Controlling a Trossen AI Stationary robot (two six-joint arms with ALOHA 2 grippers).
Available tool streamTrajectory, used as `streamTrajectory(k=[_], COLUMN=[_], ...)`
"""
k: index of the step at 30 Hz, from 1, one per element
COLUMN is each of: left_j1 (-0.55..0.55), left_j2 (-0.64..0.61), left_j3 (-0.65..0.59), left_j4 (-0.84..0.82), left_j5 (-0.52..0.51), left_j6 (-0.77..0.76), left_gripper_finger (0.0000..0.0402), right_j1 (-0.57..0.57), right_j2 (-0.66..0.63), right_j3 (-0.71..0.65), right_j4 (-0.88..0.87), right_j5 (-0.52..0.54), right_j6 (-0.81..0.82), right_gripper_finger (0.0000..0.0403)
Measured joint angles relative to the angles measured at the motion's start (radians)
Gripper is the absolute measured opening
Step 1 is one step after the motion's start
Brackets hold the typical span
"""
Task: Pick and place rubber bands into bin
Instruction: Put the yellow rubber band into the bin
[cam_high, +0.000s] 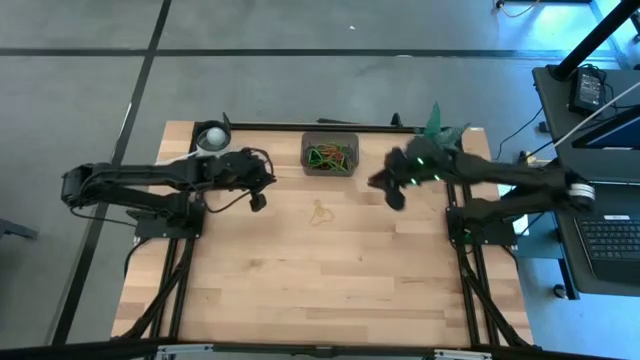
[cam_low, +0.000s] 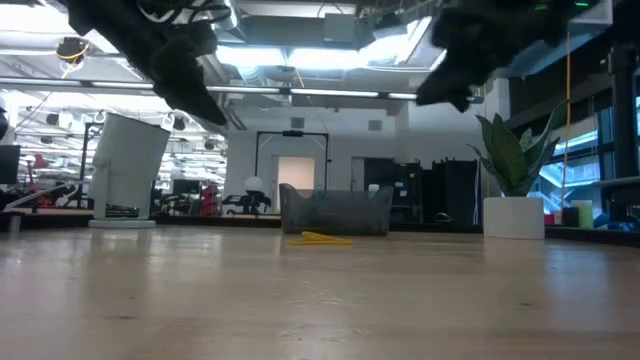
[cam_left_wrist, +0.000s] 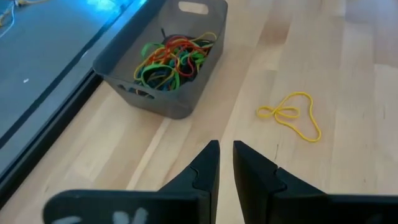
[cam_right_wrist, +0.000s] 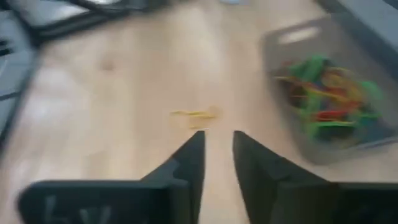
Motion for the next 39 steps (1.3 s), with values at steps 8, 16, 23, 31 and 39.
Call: streamTrajectory(k=[8, 16, 23, 31, 39], left_j1=[-0.024, -0.121, -0.126, -0.126, -0.126], left_j2=[0.141, 0.394, 0.557, 0.711, 0.838], left_j3=[0.127, 0.335, 0.438, 0.538, 0.654], left_j4=[-0.106, -0.179, -0.179, -0.183, -0.200], left_j5=[0.004, -0.051, -0.048, 0.010, 0.060], left_j6=[-0.051, -0.004, -0.037, -0.062, 0.029], left_gripper_finger=[0.0039, 0.0035, 0.0035, 0.0045, 0.0097], right_j1=[0.143, 0.272, 0.405, 0.501, 0.540], right_j2=[-0.297, -0.455, -0.580, -0.783, -1.003], right_j3=[-0.299, -0.459, -0.507, -0.555, -0.574], right_j4=[0.005, 0.153, 0.157, 0.148, 0.105], right_j5=[-0.012, 0.028, 0.148, 0.202, 0.235], right_j6=[0.005, 0.058, 0.081, 0.081, 0.080], right_gripper_finger=[0.0009, 0.0002, 0.0001, 0.0001, 0.0000])
